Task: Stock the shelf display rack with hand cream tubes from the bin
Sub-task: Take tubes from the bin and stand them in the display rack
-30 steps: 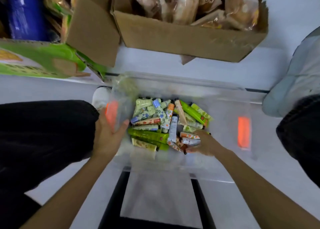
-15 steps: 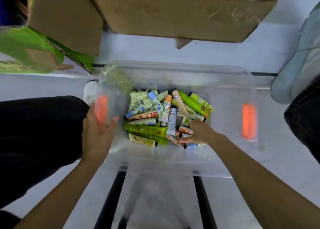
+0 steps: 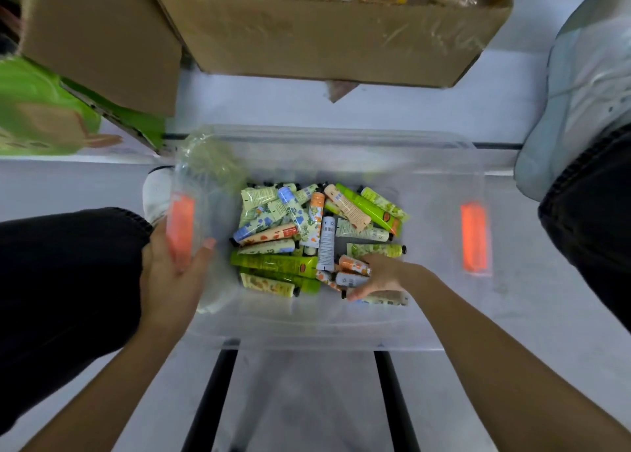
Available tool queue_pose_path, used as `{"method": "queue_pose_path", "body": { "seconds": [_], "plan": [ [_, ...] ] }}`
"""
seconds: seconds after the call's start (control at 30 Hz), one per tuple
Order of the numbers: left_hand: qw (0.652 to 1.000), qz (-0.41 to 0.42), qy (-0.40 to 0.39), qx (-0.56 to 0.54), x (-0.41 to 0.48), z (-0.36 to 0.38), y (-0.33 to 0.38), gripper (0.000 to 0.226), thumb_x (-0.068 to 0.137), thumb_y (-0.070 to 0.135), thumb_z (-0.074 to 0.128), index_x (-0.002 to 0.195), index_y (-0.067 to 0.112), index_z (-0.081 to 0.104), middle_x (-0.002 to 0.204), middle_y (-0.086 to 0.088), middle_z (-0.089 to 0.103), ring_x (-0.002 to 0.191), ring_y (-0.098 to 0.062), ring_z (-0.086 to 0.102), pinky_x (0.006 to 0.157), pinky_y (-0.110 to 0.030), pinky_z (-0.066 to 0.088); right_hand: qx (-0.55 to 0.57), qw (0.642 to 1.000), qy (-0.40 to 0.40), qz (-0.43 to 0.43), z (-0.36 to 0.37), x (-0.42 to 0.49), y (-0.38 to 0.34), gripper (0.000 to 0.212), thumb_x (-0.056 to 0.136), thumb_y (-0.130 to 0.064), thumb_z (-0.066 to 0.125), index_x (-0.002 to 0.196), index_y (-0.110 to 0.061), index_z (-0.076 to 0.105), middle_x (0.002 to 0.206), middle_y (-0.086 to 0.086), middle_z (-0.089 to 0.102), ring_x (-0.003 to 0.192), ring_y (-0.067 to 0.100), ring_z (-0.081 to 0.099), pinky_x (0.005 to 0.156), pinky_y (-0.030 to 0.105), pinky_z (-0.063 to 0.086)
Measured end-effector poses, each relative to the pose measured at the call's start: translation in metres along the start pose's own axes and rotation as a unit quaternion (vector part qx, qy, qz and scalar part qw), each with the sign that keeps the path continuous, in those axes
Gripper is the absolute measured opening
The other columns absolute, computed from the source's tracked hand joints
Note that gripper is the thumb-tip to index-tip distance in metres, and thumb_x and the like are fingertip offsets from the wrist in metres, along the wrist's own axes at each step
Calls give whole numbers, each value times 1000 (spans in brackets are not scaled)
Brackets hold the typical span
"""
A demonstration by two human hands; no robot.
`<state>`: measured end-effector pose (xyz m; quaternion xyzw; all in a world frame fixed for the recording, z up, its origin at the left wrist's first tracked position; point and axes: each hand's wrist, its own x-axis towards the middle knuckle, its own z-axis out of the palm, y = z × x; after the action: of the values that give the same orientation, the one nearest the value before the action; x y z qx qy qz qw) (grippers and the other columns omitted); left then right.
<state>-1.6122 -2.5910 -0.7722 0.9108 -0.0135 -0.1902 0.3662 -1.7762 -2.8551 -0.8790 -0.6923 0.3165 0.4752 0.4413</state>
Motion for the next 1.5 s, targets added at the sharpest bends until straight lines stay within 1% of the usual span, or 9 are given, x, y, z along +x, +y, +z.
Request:
{"method": "queue_pose_path", "body": {
  "seconds": [0.13,0.3,0.63,0.8,0.97,1.13,1.3,1.4,1.5],
  "plan": [
    [1000,3,6,-2,1,1,-2,85,63,70,49,134,25,39,123,-12,52,108,-30,54,93,-48,46,78,997,-5,3,9,0,6,78,47,-55,86,114,-25,58,107,-7,66,99,18,62,95,35,47],
    [1000,9,9,-6,0,2,-1,76,71,58,54,134,19,40,123,-13,51,107,-28,53,87,-39,45,193,980,-51,-4,8,-8,0,37,71,-14,82,102,-18,63,93,3,70,84,18,67,80,28,54],
    [1000,14,14,10,0,2,3,72,72,55,53,130,14,42,117,-14,50,97,-23,49,78,-34,38,225,973,-55,20,8,-3,-4,56,60,-20,88,110,-13,65,107,10,70,102,25,65,100,38,47],
    [1000,10,1,3,1,1,1,73,73,56,52,134,16,40,119,-14,50,102,-28,53,79,-36,41,242,969,-55,15,5,-16,-9,50,70,-13,81,117,-12,61,111,10,67,99,21,63,81,25,51],
    [1000,19,0,7,-1,0,4,73,78,51,58,139,18,37,124,-15,48,98,-20,46,79,-33,37,319,945,-71,-2,0,-29,-10,57,64,-23,86,114,-9,63,111,13,69,105,31,65,96,45,50],
    [1000,17,-4,-1,0,-1,6,76,75,53,55,141,20,35,127,-16,45,104,-21,46,85,-34,39,333,939,-83,-19,-5,-48,-15,55,68,-26,82,115,-7,61,98,12,73,80,21,71,70,31,58],
    [998,10,56,8,-14,-11,25,85,81,52,60,148,17,20,149,-14,25,137,-26,24,114,-45,23,500,861,-48,-76,-11,-102,-27,19,82,-5,64,101,-10,68,96,9,73,81,20,71,72,31,59],
    [991,-26,-52,-119,-35,-14,67,78,83,60,55,146,24,28,152,0,30,139,-16,27,115,-39,22,553,820,3,-149,-18,-144,-60,22,77,-9,65,98,-11,71,90,9,72,74,17,70,69,27,58],
    [944,-95,-182,-259,-61,-13,121,67,82,68,49,139,36,34,147,9,35,136,-12,34,114,-34,24,610,760,29,-222,-27,-188,-111,24,69,-9,68,93,-10,69,83,10,71,68,21,69,61,31,58]
  ]
}}
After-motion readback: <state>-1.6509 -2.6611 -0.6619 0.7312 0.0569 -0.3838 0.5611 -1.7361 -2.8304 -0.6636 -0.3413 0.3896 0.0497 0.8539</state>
